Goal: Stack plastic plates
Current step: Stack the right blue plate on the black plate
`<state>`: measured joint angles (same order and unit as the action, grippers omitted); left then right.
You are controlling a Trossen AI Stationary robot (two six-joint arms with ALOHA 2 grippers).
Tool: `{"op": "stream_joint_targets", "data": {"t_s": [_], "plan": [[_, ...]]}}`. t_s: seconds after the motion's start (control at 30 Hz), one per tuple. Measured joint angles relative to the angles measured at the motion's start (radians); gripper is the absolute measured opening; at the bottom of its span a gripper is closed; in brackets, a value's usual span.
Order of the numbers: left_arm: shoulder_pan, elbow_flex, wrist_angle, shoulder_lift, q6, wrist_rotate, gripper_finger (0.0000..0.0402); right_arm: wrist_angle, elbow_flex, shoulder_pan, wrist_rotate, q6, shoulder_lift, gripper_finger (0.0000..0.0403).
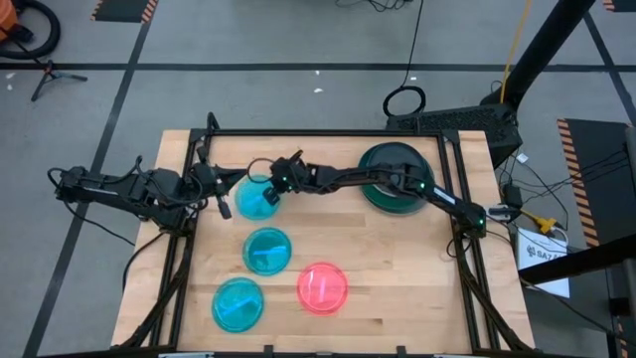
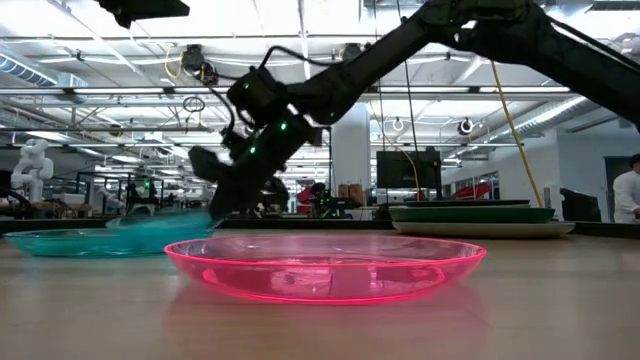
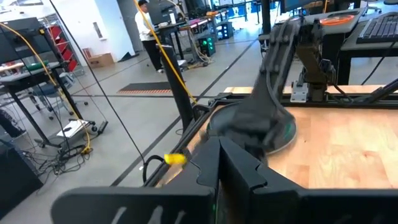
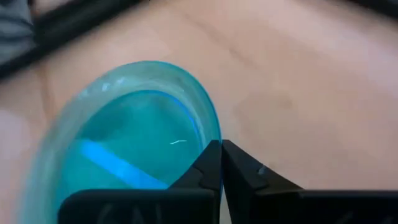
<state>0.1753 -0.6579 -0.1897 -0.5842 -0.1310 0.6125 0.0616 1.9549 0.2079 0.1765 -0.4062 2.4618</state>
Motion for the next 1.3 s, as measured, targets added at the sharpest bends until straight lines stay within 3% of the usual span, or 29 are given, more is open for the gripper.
{"op": "stream_joint_targets", "data": {"t_s": [0.17,0.47,0.63,0.73,0.83,1.07,1.3], "plan": [[0.001,0.0,0.0,0.0,0.003,0.0,0.0012,0.135,0.0,0.024,-0.051,0.06,-0.102,0.0001],[0.002,0.0,0.006,-0.005,0.006,-0.001,0.0012,0.705,0.002,0.073,-0.067,0.174,-0.398,0.0001],[0.002,0.0,0.02,-0.005,0.0,0.0,0.0012,1.041,0.0,0.074,0.036,0.162,-0.537,0.0],[0.002,0.0,0.023,-0.011,0.019,0.0,0.0012,1.164,-0.079,0.081,0.126,0.122,-0.655,0.0],[0.002,0.0,0.023,-0.012,0.018,-0.001,0.0012,1.129,-0.236,0.092,0.181,0.08,-0.817,0.0],[0.001,0.0,0.029,-0.012,0.005,0.0,0.0012,0.813,-0.717,0.174,0.19,-0.016,-1.206,0.0],[0.001,0.0,0.046,-0.011,-0.021,0.0,0.0012,0.566,-1.124,0.314,0.19,-0.076,-1.455,0.0]]}}
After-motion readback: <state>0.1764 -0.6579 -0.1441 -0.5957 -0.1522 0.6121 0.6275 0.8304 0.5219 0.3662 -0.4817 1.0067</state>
